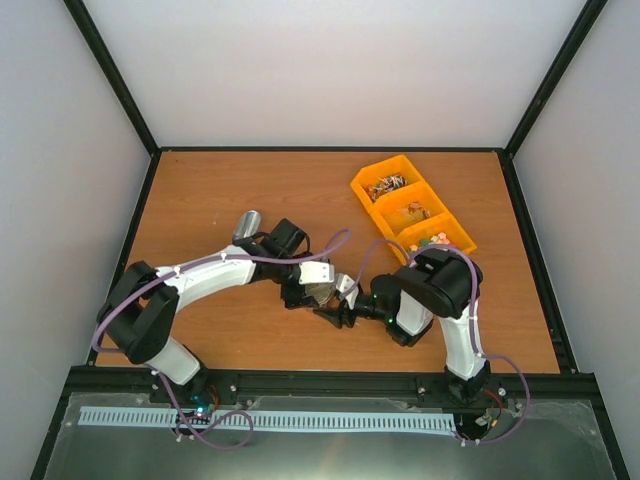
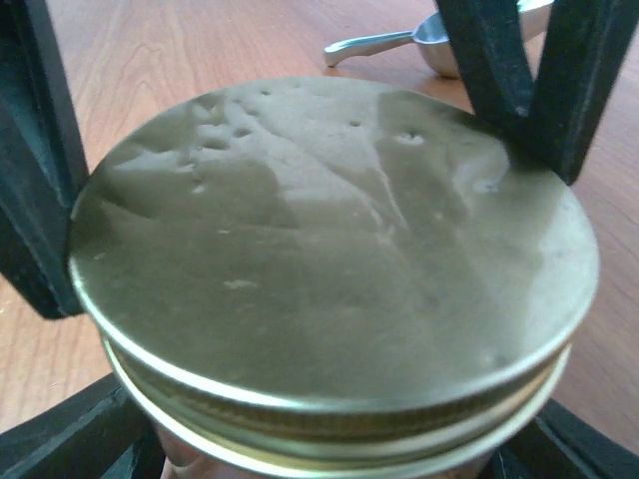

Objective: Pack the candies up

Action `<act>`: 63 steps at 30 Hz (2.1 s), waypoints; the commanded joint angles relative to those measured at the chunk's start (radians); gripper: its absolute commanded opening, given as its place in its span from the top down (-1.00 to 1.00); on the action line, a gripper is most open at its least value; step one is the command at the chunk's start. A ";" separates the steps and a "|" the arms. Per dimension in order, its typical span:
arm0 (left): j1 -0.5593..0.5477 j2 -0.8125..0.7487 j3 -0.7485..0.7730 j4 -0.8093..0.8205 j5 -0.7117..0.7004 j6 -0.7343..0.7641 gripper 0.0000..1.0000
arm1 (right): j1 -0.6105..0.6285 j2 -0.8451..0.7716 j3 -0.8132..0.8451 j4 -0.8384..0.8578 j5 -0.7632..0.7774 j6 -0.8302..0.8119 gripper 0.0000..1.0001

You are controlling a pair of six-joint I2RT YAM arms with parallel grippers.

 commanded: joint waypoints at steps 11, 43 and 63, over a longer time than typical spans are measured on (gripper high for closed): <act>-0.047 -0.022 -0.049 -0.087 -0.021 0.098 0.35 | -0.003 0.005 -0.022 0.116 -0.055 -0.028 -0.76; -0.112 -0.090 -0.046 -0.253 0.066 0.398 0.46 | -0.002 -0.016 -0.033 0.127 -0.121 -0.050 0.20; -0.066 -0.067 -0.079 0.169 -0.062 -0.358 0.52 | -0.002 0.016 -0.006 0.127 0.022 0.045 -0.90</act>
